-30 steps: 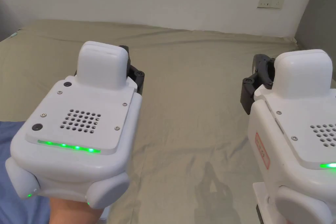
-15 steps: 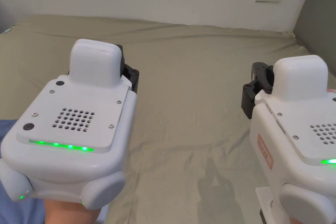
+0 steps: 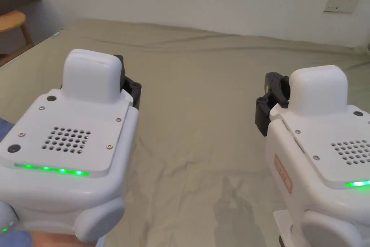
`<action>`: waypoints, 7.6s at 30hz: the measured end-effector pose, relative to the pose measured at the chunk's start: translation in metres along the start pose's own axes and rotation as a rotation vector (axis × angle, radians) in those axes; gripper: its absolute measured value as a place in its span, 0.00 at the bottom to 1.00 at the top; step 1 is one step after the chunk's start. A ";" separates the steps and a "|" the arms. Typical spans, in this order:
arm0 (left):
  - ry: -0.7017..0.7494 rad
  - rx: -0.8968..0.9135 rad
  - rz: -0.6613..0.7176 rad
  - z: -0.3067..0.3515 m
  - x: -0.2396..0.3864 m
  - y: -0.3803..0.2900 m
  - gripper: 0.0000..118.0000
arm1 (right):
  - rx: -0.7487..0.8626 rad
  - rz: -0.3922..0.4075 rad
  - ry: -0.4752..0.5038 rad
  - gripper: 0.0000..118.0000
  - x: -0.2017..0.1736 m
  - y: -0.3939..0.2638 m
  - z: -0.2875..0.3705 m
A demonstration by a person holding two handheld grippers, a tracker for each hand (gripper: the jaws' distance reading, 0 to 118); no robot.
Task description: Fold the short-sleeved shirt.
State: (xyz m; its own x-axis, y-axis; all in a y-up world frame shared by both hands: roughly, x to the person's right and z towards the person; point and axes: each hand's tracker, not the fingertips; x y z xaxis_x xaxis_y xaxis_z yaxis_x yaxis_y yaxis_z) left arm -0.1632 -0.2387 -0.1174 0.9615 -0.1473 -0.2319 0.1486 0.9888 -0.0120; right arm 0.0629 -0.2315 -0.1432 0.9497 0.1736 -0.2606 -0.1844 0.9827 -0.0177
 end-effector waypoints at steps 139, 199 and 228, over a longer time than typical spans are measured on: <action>-0.686 -0.096 -0.327 -0.225 0.265 0.007 0.00 | -0.216 -0.124 -0.348 0.01 0.162 -0.086 0.010; -0.213 -0.051 0.047 -0.053 0.073 -0.002 0.00 | -0.092 0.077 -0.131 0.01 0.048 -0.022 -0.012; -0.342 -0.882 -0.055 -0.297 0.212 -0.287 0.51 | -0.544 0.043 -0.222 0.01 0.172 -0.172 -0.098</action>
State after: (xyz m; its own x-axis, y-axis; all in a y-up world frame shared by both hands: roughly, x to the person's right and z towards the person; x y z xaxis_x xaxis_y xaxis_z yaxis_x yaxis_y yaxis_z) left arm -0.0703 -0.5466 -0.4523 0.9947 -0.0549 0.0874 0.1026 0.6205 -0.7775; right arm 0.2329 -0.3774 -0.2797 0.9580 0.2795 -0.0646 -0.2714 0.8104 -0.5193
